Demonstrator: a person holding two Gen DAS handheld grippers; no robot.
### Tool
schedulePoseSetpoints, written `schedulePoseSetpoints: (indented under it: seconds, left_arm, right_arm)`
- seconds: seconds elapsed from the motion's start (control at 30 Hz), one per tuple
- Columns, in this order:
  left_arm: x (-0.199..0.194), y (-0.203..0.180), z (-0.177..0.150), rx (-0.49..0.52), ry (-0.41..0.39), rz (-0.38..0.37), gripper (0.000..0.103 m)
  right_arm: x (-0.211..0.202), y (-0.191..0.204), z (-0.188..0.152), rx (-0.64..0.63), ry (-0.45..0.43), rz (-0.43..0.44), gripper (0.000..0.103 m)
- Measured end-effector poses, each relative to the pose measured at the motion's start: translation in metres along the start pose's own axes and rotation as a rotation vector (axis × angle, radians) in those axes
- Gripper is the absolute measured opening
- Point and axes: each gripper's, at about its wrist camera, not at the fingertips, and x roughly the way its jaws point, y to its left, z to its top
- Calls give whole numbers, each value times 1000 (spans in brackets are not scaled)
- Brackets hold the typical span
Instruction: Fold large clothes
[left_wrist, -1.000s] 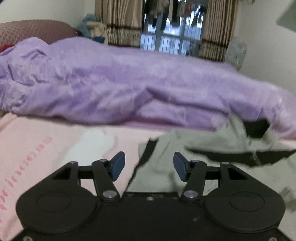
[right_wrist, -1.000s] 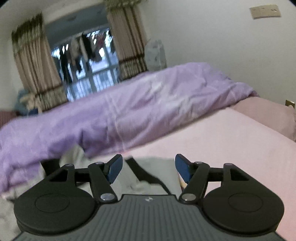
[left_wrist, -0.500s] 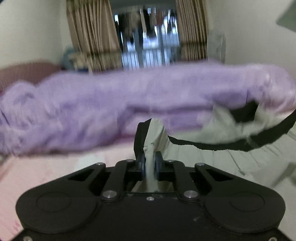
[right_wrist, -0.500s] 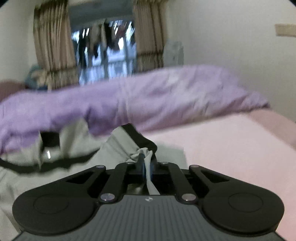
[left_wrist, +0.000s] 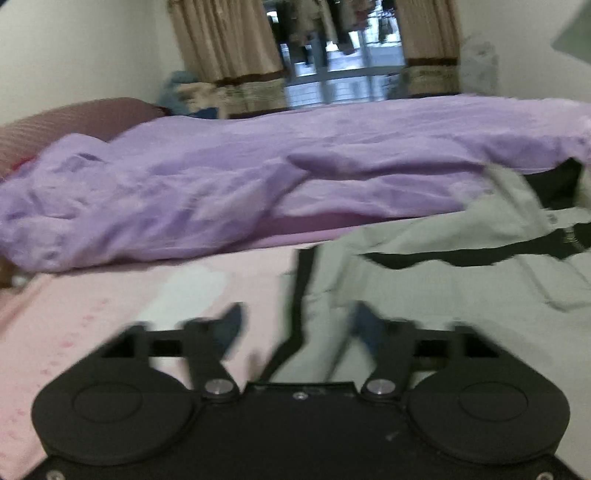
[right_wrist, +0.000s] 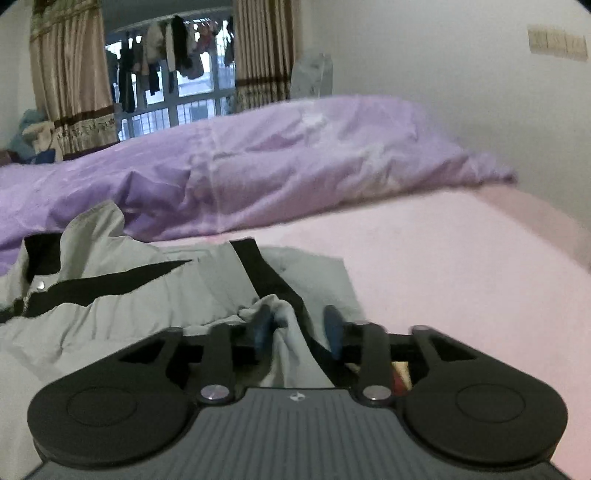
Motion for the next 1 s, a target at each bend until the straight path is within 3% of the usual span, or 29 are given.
schedulePoseSetpoints:
  seconds: [0.07, 0.1, 0.13, 0.17, 0.23, 0.3, 0.37, 0.43, 0.53, 0.63, 0.73, 0.83, 1.0]
  left_arm:
    - [-26, 16, 6, 35, -42, 80, 88]
    - [-43, 29, 6, 18, -60, 76, 92]
    - [-54, 47, 7, -2, -64, 48, 101]
    - [-71, 63, 7, -16, -55, 4, 103]
    - [-99, 84, 5, -7, -16, -19, 103]
    - [-132, 101, 2, 25, 2, 13, 103]
    - [-160, 114, -11, 24, 5, -37, 103]
    - [-176, 121, -25, -5, 64, -110, 103]
    - [-185, 115, -50, -47, 115, -141, 103]
    - [-176, 100, -71, -77, 171, -173, 103]
    - [-154, 85, -83, -69, 211, -176, 103]
    - [-127, 76, -91, -84, 288, -177, 103]
    - [-103, 80, -95, -167, 315, -281, 99]
  right_arm:
    - [-5, -8, 3, 36, 0, 33, 46]
    - [-15, -12, 5, 4, 3, 21, 48]
    - [-35, -15, 5, -37, -48, -28, 50]
    - [-51, -17, 4, -61, -111, -67, 57]
    - [-86, -25, -1, -115, -178, -81, 86]
    - [-117, -33, -8, -206, -98, 1, 86]
    - [-147, -42, -22, -233, -51, 73, 86]
    - [-171, -48, -37, -237, -10, 140, 88]
    - [-184, -50, -59, -231, 50, 184, 86]
    - [-169, -49, -73, -207, 89, 124, 85]
    - [-154, -62, -75, -98, 159, 167, 87]
    - [-143, -64, -76, -36, 172, 190, 88]
    - [-133, -44, -78, -148, 155, 175, 88]
